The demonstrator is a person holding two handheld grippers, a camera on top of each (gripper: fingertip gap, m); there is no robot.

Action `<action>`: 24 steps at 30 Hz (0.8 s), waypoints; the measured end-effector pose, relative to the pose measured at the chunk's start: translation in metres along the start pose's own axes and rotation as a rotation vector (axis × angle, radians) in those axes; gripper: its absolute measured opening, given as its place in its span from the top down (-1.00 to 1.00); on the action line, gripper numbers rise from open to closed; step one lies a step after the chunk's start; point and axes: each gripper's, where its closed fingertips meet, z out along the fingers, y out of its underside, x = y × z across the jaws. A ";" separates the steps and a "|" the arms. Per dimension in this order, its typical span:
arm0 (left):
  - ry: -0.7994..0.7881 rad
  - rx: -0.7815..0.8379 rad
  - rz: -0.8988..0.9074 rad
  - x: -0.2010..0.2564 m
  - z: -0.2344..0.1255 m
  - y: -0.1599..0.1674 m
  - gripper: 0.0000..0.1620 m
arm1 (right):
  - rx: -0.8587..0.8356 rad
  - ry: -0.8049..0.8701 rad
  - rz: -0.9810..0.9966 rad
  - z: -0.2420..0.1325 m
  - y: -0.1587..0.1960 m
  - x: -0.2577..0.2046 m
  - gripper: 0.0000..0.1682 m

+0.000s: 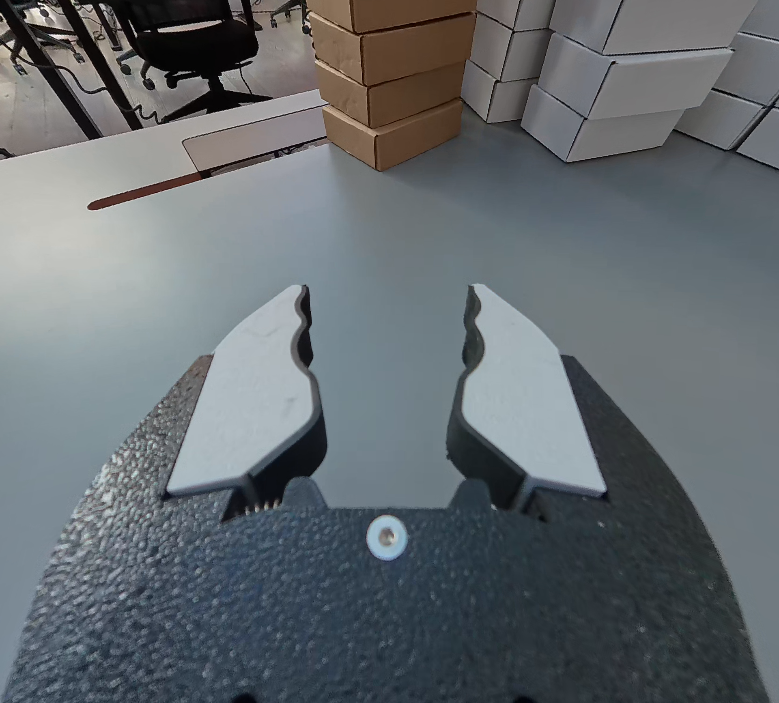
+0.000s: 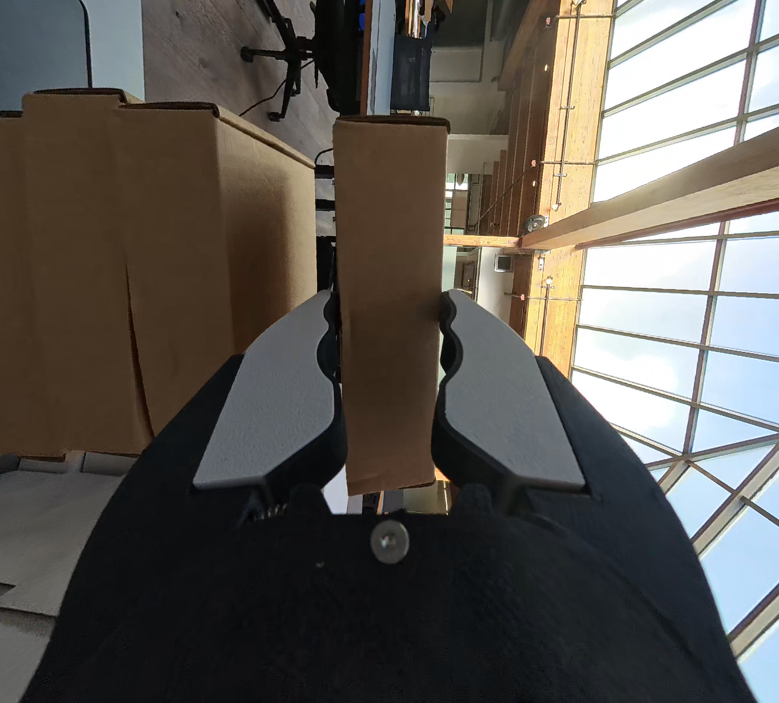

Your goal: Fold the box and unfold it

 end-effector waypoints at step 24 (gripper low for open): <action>0.042 -0.033 -0.025 0.007 0.009 0.010 0.13 | -0.045 -0.371 0.191 0.010 0.007 -0.024 0.36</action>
